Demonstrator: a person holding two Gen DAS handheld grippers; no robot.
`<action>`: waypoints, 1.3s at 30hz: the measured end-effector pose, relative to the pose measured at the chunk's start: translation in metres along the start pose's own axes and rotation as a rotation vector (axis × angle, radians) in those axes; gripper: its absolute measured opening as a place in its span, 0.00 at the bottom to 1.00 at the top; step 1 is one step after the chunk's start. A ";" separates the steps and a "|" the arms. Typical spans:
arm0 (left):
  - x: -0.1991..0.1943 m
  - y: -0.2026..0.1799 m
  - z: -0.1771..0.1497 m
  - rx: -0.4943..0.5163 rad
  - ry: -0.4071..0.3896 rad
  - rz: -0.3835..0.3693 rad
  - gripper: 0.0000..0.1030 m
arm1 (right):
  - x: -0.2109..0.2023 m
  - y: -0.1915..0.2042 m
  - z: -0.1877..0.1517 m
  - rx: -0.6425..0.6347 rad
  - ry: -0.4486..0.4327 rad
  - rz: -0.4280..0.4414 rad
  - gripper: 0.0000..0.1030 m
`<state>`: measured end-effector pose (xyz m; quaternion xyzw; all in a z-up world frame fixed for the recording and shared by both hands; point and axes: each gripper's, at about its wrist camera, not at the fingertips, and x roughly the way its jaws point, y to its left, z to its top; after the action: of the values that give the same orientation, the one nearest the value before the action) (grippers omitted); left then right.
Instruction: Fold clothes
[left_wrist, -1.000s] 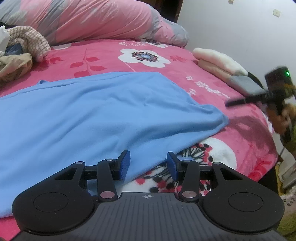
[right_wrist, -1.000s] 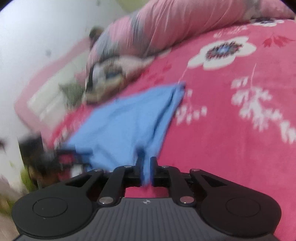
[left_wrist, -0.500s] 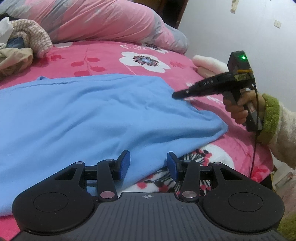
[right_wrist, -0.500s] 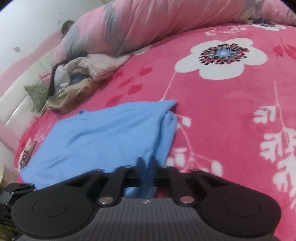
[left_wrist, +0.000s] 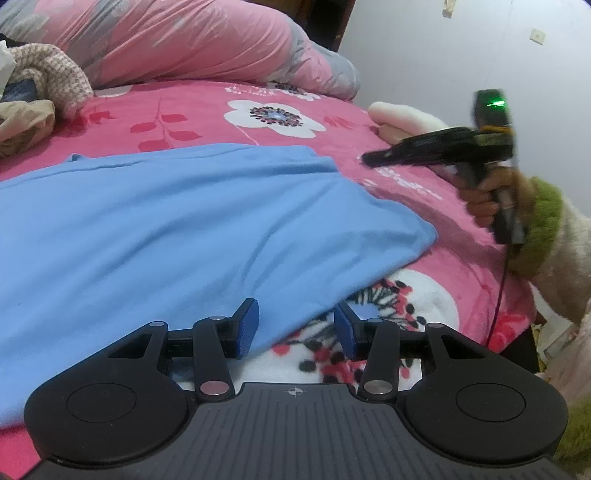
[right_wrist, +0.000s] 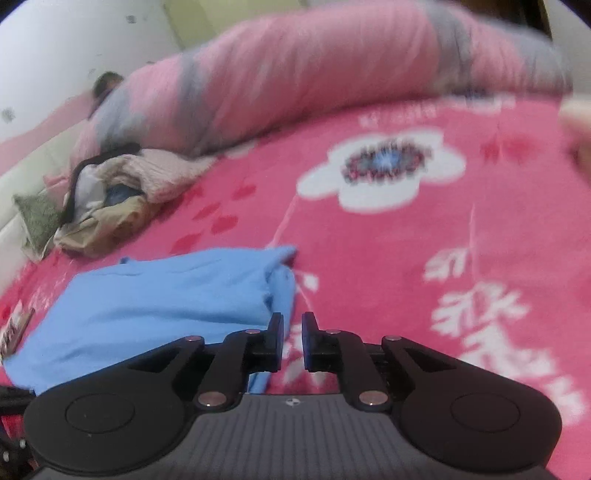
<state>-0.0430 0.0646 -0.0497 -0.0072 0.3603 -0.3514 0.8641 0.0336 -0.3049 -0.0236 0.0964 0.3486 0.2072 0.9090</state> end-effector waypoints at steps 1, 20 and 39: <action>-0.002 -0.001 -0.002 -0.004 -0.001 0.000 0.44 | -0.011 0.009 -0.002 -0.028 -0.009 0.027 0.11; -0.122 0.073 -0.057 -0.635 -0.235 0.255 0.44 | -0.026 0.117 -0.050 -0.308 0.056 0.068 0.11; -0.133 0.081 -0.051 -0.627 -0.336 0.434 0.43 | 0.047 0.196 -0.048 -0.398 0.272 0.055 0.11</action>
<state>-0.0923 0.2191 -0.0266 -0.2513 0.2969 -0.0283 0.9208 -0.0284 -0.1073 -0.0243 -0.1040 0.4175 0.3077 0.8486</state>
